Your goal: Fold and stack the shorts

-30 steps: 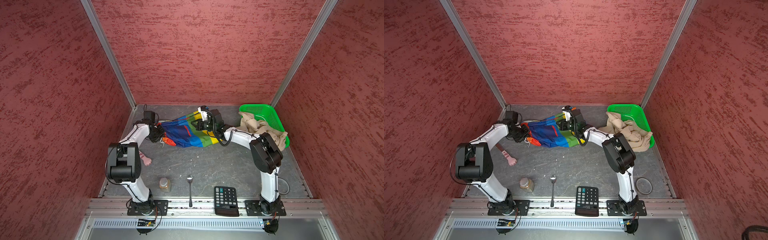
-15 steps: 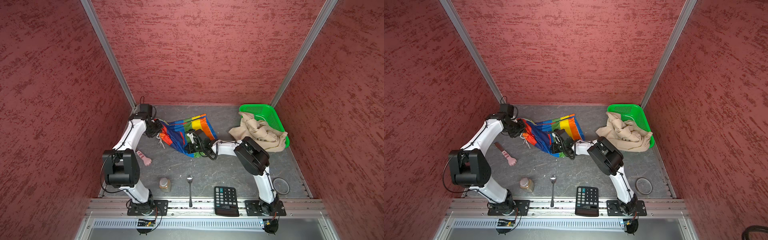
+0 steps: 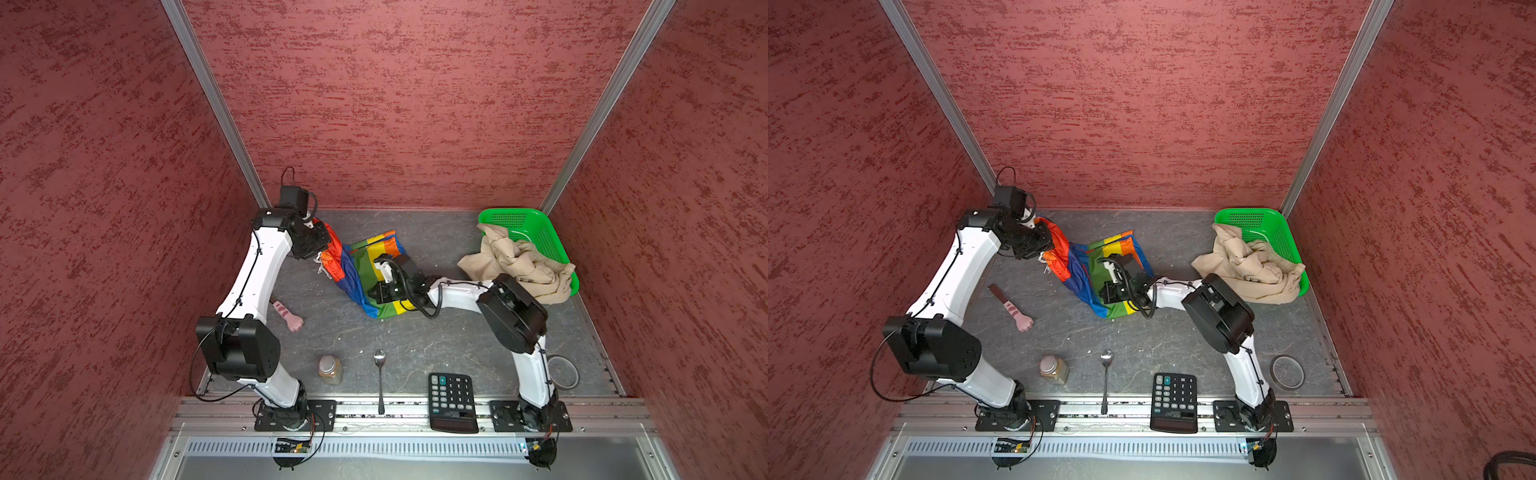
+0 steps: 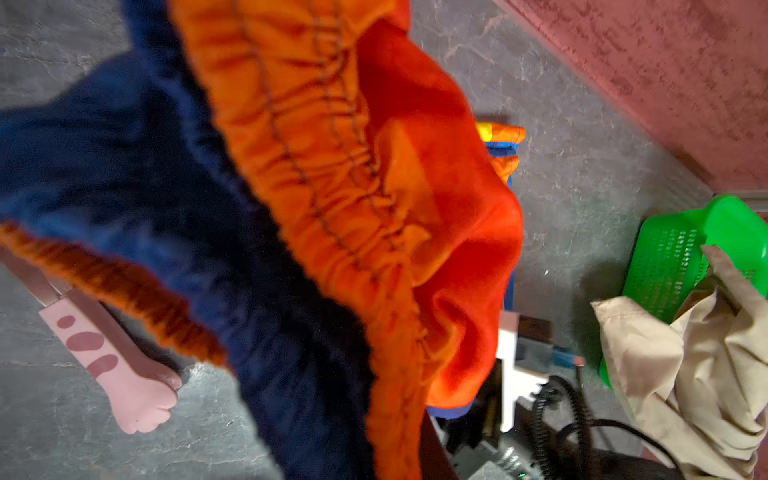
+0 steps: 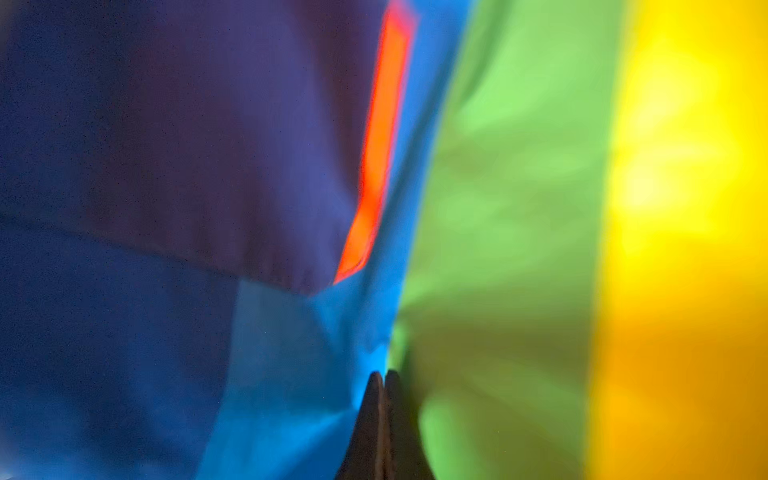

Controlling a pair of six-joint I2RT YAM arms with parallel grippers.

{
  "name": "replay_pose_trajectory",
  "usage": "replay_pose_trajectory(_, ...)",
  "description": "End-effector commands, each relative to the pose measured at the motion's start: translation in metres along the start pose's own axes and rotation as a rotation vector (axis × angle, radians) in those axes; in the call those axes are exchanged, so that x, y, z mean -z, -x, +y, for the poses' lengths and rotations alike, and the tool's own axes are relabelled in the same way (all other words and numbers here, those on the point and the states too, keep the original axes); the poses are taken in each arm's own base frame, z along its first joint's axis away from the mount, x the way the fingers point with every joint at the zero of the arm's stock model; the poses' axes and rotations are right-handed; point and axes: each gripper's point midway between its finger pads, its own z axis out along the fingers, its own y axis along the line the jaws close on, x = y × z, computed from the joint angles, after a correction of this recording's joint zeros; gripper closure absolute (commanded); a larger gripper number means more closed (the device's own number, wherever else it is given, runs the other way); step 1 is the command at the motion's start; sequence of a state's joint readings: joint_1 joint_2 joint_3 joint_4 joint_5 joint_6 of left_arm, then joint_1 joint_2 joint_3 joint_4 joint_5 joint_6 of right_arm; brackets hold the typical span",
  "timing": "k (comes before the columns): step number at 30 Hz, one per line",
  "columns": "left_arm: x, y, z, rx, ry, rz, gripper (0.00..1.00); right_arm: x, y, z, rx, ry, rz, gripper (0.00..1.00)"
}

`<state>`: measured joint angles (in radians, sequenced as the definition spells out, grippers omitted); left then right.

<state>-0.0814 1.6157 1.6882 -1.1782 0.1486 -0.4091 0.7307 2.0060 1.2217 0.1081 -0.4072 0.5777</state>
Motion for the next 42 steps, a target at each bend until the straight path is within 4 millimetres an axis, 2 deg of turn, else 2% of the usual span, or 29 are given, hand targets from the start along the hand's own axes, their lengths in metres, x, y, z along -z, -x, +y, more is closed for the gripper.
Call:
replay_pose_trajectory(1, -0.002, -0.013, 0.005, -0.114, 0.114, 0.039, 0.83, 0.037, -0.006, -0.021, -0.092, -0.053, -0.018, 1.00)
replay_pose_trajectory(3, -0.003, -0.017, 0.006, -0.165, 0.182, 0.045, 0.84, 0.051, -0.025, -0.036, -0.113, -0.103, -0.006, 1.00)
replay_pose_trajectory(6, -0.003, -0.018, 0.008, -0.209, 0.262, 0.046, 0.85, 0.068, -0.041, -0.050, -0.154, -0.135, -0.012, 1.00)
replay_pose_trajectory(11, 0.001, -0.018, -0.005, -0.273, 0.306, 0.038, 0.85, 0.085, -0.040, -0.077, -0.209, -0.190, -0.048, 1.00)
replay_pose_trajectory(14, 0.003, -0.020, -0.018, -0.348, 0.359, 0.033, 0.84, 0.081, -0.041, -0.088, -0.222, -0.215, -0.042, 1.00)
replay_pose_trajectory(19, 0.000, -0.027, -0.050, -0.520, 0.459, 0.031, 0.82, 0.067, -0.060, -0.106, -0.268, -0.242, 0.011, 1.00)
replay_pose_trajectory(24, -0.029, -0.048, -0.087, -0.665, 0.498, 0.065, 0.78, 0.067, -0.073, -0.116, -0.287, -0.262, 0.022, 1.00)
replay_pose_trajectory(26, -0.051, -0.063, -0.100, -0.720, 0.507, 0.109, 0.76, 0.068, -0.075, -0.117, -0.287, -0.263, 0.020, 1.00)
replay_pose_trajectory(31, -0.103, -0.095, -0.119, -0.817, 0.560, 0.189, 0.77, 0.070, -0.072, -0.115, -0.273, -0.251, 0.012, 1.00)
replay_pose_trajectory(35, -0.143, -0.113, -0.127, -0.848, 0.583, 0.235, 0.75, 0.070, -0.072, -0.113, -0.270, -0.228, 0.005, 1.00)
replay_pose_trajectory(37, -0.163, -0.121, -0.127, -0.842, 0.586, 0.264, 0.68, 0.069, -0.072, -0.111, -0.271, -0.213, 0.001, 1.00)
replay_pose_trajectory(40, -0.178, -0.123, -0.129, -0.808, 0.577, 0.274, 0.59, 0.071, -0.074, -0.110, -0.272, -0.201, -0.005, 1.00)
replay_pose_trajectory(41, -0.179, -0.123, -0.131, -0.792, 0.561, 0.274, 0.50, 0.072, -0.075, -0.110, -0.273, -0.199, -0.005, 1.00)
replay_pose_trajectory(42, -0.180, -0.124, -0.134, -0.770, 0.533, 0.279, 0.35, 0.073, -0.077, -0.110, -0.270, -0.199, -0.006, 1.00)
